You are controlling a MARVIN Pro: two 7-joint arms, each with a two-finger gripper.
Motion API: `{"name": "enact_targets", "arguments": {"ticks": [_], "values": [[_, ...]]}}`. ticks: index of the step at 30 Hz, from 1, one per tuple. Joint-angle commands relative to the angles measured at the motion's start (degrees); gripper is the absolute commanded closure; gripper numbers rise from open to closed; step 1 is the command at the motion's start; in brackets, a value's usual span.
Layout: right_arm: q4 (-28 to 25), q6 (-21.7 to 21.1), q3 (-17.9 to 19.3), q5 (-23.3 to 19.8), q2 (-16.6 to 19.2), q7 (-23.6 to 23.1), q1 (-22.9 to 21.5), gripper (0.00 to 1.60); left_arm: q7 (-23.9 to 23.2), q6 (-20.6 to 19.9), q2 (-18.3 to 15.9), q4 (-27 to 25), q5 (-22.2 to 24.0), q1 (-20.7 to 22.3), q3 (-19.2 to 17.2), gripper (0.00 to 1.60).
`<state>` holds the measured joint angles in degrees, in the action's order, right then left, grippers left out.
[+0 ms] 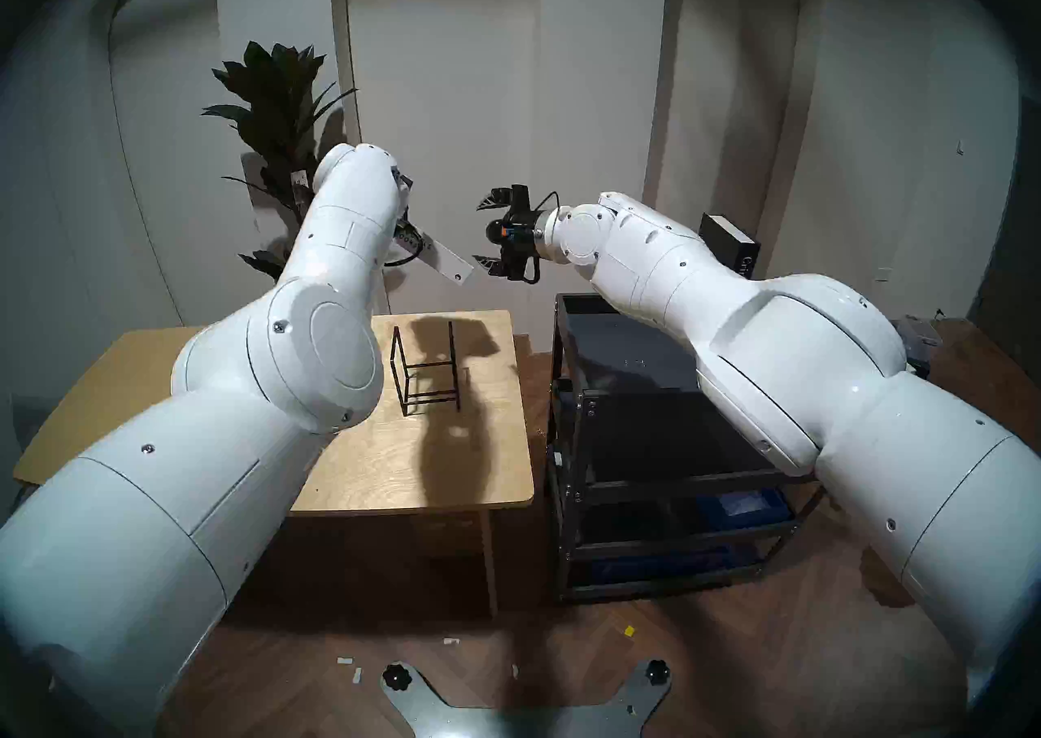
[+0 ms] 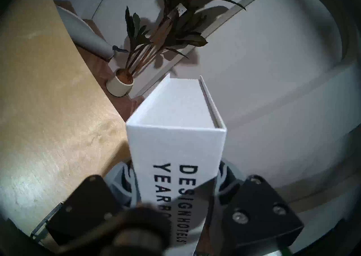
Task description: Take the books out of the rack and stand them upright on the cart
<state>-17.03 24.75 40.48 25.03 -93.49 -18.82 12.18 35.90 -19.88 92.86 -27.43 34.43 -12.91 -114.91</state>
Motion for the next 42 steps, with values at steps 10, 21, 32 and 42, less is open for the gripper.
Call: {"name": "enact_targets", "arguments": {"ticks": [10, 21, 32, 42], "values": [[0.9, 0.8, 0.9, -0.3, -2.0, 4.3, -0.9, 0.00, 3.9, 5.7, 2.4, -0.7, -0.2, 4.5, 0.7, 1.60], [1.7, 0.7, 1.0, -0.2, -3.0, 6.0, -1.0, 0.00, 7.0, 8.9, 4.4, -0.6, -1.1, 4.7, 1.8, 1.60], [2.8, 0.1, 1.3, -0.3, -4.2, 7.7, -1.3, 0.00, 10.3, 12.5, 4.7, -1.0, -2.7, 4.7, 2.9, 1.60], [3.9, -1.1, 1.6, -0.4, -5.5, 8.7, -0.9, 0.00, 12.9, 15.2, 6.4, -1.0, -4.1, 4.7, 4.4, 1.60]]}}
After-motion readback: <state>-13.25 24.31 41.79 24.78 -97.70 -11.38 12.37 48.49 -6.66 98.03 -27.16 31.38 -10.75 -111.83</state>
